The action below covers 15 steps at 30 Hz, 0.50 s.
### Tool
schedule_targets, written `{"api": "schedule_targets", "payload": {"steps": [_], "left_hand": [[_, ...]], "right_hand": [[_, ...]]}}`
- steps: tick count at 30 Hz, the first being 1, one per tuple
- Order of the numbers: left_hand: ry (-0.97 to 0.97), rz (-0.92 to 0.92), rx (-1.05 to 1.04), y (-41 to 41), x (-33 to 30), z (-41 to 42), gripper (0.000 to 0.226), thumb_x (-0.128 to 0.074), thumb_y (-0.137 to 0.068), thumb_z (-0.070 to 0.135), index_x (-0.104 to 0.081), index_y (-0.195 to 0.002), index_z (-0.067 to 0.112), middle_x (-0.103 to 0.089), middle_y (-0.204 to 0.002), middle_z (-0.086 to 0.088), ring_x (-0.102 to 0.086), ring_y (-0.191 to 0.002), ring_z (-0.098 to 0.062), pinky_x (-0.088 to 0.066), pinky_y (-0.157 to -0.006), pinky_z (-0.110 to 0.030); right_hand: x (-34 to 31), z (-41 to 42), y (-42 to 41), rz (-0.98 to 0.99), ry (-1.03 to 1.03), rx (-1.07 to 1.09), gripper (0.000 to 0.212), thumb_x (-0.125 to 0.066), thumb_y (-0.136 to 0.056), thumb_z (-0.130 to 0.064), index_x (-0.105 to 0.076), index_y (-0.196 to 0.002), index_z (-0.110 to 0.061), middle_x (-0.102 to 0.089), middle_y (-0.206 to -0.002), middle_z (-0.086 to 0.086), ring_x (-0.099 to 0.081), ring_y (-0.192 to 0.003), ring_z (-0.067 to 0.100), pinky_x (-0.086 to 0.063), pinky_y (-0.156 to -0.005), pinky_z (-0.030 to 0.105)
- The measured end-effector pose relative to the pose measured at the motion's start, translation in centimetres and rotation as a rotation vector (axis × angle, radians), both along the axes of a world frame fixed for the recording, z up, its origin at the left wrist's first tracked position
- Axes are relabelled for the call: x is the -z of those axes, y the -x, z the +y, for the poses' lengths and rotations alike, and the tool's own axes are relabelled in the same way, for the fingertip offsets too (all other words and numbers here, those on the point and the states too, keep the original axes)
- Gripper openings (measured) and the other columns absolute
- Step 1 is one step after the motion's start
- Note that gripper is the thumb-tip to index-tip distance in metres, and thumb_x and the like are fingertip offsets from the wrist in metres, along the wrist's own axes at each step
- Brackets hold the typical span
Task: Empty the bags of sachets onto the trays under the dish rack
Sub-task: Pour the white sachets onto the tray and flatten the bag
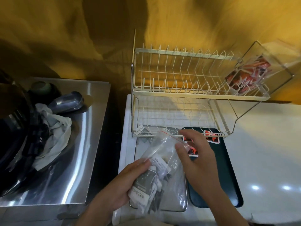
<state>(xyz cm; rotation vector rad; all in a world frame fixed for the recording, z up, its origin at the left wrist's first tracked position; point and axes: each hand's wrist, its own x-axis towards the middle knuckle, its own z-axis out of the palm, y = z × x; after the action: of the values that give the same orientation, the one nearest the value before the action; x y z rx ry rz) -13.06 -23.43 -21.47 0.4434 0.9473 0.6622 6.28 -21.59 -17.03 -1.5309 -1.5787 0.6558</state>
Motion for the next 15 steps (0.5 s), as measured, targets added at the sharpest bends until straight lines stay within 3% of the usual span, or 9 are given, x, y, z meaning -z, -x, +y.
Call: {"api": "schedule_targets", "payload": {"steps": [2,5,8,11,13,15], "left_hand": [[0.051,0.032,-0.008,-0.3,0.1,0.0,0.038,-0.064,-0.079,0.042,-0.079,-0.097,0.012,-0.077,-0.090,-0.013,-0.073,-0.074,-0.023,-0.056,-0.076,-0.034],[0.140,0.098,-0.022,-0.9,0.6,-0.2,0.048,-0.065,-0.079,0.040,-0.074,-0.110,0.005,-0.077,-0.096,-0.019,-0.073,-0.078,-0.029,-0.053,-0.083,-0.040],[0.195,0.135,-0.010,-1.6,1.0,-0.4,0.049,-0.066,-0.083,0.033,-0.064,-0.121,0.004,-0.074,-0.108,-0.022,-0.071,-0.090,-0.034,-0.050,-0.096,-0.052],[0.193,0.166,-0.048,-2.0,1.3,-0.3,0.044,-0.066,-0.084,0.024,-0.059,-0.122,0.004,-0.072,-0.112,-0.024,-0.069,-0.095,-0.037,-0.049,-0.095,-0.056],[0.207,0.161,-0.049,-2.2,1.5,-0.4,0.043,-0.066,-0.084,0.025,-0.062,-0.122,0.006,-0.066,-0.121,-0.030,-0.068,-0.104,-0.042,-0.052,-0.092,-0.054],[0.243,0.136,-0.012,-2.4,1.8,-0.6,0.047,-0.067,-0.083,0.035,-0.066,-0.120,0.006,-0.056,-0.129,-0.035,-0.060,-0.115,-0.050,-0.054,-0.091,-0.053]], "right_hand": [[1.2,-1.0,-0.1,0.090,0.129,0.098,0.037,-0.065,-0.089,-0.023,-0.055,-0.124,-0.028,-0.058,-0.125,-0.014,-0.058,-0.114,0.009,-0.051,-0.096,0.036],[2.7,-2.6,0.3,0.357,0.383,0.118,0.037,-0.063,-0.091,-0.025,-0.052,-0.126,-0.024,-0.062,-0.124,-0.004,-0.064,-0.110,0.015,-0.051,-0.099,0.046],[3.3,-4.1,1.2,0.507,0.624,0.079,0.023,-0.057,-0.094,-0.022,-0.059,-0.117,-0.024,-0.068,-0.112,-0.001,-0.071,-0.092,0.007,-0.057,-0.090,0.033],[3.7,-4.6,1.7,0.532,0.687,0.019,0.014,-0.052,-0.097,-0.018,-0.065,-0.103,-0.016,-0.073,-0.081,-0.010,-0.068,-0.070,-0.002,-0.053,-0.063,0.013],[4.2,-4.5,1.8,0.553,0.728,0.030,0.014,-0.053,-0.096,-0.021,-0.065,-0.098,-0.015,-0.072,-0.075,-0.009,-0.067,-0.066,-0.003,-0.051,-0.060,0.013],[4.5,-4.2,2.1,0.616,0.795,0.066,0.015,-0.057,-0.094,-0.026,-0.066,-0.102,-0.017,-0.075,-0.085,-0.001,-0.073,-0.077,0.005,-0.058,-0.070,0.024]]}}
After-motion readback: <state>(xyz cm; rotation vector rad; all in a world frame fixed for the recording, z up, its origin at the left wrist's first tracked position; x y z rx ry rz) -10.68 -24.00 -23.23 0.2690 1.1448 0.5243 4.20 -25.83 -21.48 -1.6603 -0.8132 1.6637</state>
